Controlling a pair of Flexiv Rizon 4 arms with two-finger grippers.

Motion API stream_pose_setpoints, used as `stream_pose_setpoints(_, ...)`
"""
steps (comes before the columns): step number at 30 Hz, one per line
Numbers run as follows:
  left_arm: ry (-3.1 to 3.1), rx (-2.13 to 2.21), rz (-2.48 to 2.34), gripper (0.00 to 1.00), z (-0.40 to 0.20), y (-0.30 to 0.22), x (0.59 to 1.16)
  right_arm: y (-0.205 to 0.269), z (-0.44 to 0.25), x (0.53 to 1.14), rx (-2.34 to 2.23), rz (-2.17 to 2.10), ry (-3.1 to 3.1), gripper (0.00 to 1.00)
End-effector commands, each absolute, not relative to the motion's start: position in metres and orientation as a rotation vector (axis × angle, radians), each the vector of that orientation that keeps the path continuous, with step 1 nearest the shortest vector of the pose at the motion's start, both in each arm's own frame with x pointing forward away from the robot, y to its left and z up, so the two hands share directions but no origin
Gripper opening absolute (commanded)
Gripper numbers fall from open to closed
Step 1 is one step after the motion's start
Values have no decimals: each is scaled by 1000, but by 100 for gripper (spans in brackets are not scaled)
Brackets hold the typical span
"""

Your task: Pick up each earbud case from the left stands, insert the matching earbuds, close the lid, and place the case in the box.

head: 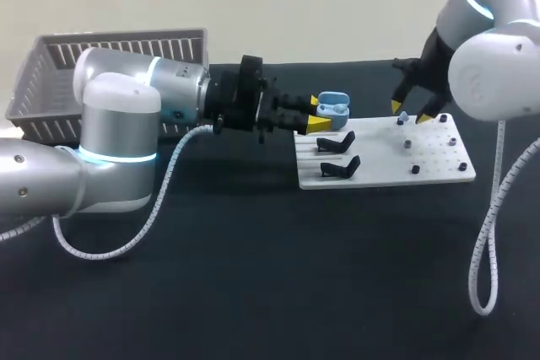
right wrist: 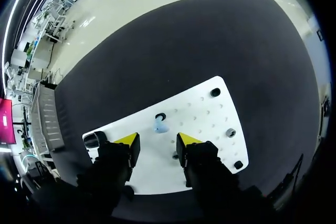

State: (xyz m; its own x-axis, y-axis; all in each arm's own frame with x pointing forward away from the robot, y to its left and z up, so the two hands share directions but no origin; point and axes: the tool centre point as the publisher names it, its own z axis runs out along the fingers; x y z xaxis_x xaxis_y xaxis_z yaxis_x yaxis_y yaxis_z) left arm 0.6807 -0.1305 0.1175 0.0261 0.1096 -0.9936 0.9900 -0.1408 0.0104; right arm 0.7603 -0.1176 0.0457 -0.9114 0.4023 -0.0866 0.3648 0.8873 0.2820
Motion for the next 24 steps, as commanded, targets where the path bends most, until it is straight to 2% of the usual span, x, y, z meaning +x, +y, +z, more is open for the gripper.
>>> stream_pose_setpoints(1, 1209, 1405, -1243, 0, 117, -131, 681, -114, 40, 765, 632, 377, 2922, 44)
stream_pose_setpoints(9, 1209, 1405, -1243, 0, 117, -131, 681, -114, 32, 770, 687, 377, 2935, 40)
stream_pose_setpoints(14, 1209, 1405, -1243, 0, 117, -131, 681, -120, 31, 771, 719, 393, 2923, 33)
stream_pose_setpoints(24, 1209, 1405, -1243, 0, 117, -131, 681, -120, 28, 769, 721, 394, 2934, 31)
